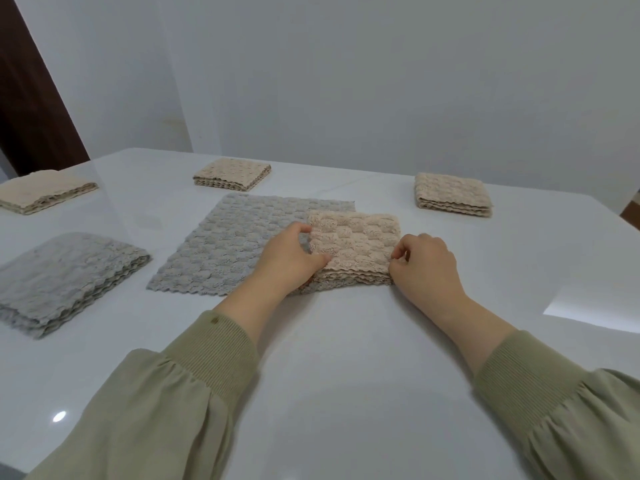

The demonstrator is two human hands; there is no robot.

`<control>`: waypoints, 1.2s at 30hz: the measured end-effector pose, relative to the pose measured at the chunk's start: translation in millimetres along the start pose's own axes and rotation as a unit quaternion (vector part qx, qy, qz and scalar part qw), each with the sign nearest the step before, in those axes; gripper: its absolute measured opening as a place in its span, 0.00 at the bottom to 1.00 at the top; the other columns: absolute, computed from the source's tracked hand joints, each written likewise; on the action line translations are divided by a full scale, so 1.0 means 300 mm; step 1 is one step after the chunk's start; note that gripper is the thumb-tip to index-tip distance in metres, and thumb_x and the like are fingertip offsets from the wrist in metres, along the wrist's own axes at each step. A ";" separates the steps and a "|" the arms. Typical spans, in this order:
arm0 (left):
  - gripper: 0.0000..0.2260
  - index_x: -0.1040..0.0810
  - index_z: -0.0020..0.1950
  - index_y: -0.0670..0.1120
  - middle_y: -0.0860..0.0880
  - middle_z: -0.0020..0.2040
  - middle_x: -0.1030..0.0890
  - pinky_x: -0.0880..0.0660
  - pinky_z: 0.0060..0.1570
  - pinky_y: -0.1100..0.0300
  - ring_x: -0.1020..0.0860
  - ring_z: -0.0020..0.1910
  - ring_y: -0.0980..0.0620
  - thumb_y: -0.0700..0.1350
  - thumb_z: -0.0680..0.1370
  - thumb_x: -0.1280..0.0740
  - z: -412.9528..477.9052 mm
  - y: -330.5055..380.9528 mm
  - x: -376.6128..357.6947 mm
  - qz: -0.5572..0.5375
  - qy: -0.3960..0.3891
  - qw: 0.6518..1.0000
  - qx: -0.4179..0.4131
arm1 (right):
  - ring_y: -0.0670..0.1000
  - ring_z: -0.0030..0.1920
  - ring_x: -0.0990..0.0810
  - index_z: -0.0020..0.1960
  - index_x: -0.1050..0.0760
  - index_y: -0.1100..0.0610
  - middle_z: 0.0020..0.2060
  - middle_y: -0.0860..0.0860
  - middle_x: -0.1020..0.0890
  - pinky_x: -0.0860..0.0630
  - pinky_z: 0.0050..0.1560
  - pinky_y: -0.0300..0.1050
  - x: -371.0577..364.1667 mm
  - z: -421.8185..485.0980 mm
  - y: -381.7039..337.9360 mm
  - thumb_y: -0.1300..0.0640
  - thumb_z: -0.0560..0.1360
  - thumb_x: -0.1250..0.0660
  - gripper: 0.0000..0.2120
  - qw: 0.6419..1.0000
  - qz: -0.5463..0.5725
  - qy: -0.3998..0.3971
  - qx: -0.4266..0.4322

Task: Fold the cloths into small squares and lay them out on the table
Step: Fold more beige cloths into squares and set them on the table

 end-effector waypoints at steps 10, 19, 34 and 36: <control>0.30 0.34 0.71 0.51 0.47 0.60 0.23 0.26 0.48 0.56 0.21 0.54 0.45 0.50 0.72 0.27 -0.005 -0.002 -0.002 -0.059 -0.017 0.998 0.033 | 0.48 0.75 0.47 0.75 0.43 0.52 0.75 0.47 0.41 0.55 0.74 0.55 -0.074 -0.069 -0.095 0.43 0.77 0.43 0.30 0.962 -0.092 -0.169 0.194; 0.20 0.29 0.65 0.43 0.43 0.45 0.18 0.19 0.33 0.58 0.18 0.33 0.52 0.35 0.74 0.31 -0.017 0.017 -0.028 -0.422 -0.039 0.898 0.121 | 0.49 0.72 0.39 0.72 0.39 0.51 0.70 0.47 0.33 0.52 0.73 0.55 -0.033 -0.054 -0.130 0.46 0.72 0.36 0.31 0.964 -0.089 -0.066 0.241; 0.18 0.30 0.63 0.44 0.47 0.42 0.19 0.22 0.28 0.65 0.20 0.28 0.57 0.35 0.75 0.32 -0.011 0.030 -0.028 -0.452 -0.039 0.882 0.127 | 0.54 0.66 0.28 0.67 0.31 0.58 0.62 0.52 0.23 0.43 0.70 0.56 -0.034 -0.047 -0.141 0.61 0.69 0.34 0.26 0.956 -0.079 -0.001 0.282; 0.17 0.30 0.60 0.45 0.47 0.42 0.19 0.22 0.29 0.64 0.20 0.29 0.57 0.35 0.75 0.31 -0.016 0.036 -0.027 -0.446 -0.043 0.886 0.121 | 0.55 0.62 0.25 0.64 0.28 0.59 0.59 0.53 0.21 0.38 0.68 0.57 -0.033 -0.050 -0.150 0.62 0.67 0.34 0.24 0.952 -0.077 0.010 0.296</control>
Point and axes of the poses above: each hand's wrist, its own z-axis towards the middle knuckle, its own x-axis out of the back of the hand, y = z × x, the point moved 5 cm from there along z, towards the middle knuckle
